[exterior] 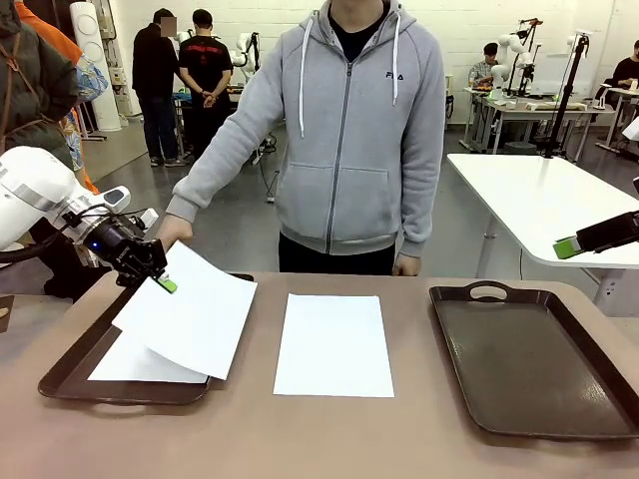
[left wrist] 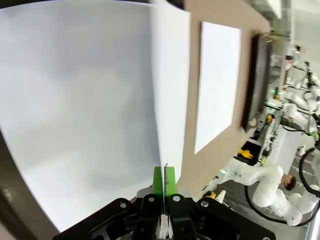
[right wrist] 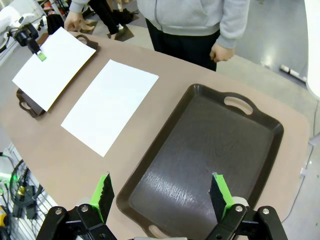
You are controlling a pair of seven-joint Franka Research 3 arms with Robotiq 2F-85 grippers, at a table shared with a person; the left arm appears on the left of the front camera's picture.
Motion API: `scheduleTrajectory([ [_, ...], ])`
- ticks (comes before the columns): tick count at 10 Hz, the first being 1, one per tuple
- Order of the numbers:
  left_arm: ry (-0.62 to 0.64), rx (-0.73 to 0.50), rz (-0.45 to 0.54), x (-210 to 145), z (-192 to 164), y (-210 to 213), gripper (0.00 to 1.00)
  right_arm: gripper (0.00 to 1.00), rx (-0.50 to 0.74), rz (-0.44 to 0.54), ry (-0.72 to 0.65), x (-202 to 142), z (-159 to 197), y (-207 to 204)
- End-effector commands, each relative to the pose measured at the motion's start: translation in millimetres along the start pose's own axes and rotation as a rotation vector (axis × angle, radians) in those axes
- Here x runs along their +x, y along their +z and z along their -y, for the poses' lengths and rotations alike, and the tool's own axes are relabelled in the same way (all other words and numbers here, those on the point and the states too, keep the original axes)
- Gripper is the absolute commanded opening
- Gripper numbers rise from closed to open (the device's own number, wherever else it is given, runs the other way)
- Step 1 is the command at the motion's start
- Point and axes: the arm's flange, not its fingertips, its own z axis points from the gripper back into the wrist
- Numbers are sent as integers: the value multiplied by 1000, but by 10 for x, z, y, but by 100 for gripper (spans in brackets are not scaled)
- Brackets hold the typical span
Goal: Sort the A4 documents.
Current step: Place the A4 Paper in the designated Handle tray.
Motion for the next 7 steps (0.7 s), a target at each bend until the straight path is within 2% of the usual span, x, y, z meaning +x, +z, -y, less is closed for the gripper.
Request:
scheduleTrajectory([
  [1, 40, 74, -5, 94, -28, -12, 1, 100, 25, 6, -5, -4, 6, -28],
  [4, 89, 159, -10, 103, -220, -59, 1, 100, 25, 6, -5, -4, 6, -28],
  [7, 83, 227, -1, 144, -294, -12, 1, 100, 25, 6, -5, -4, 6, -28],
])
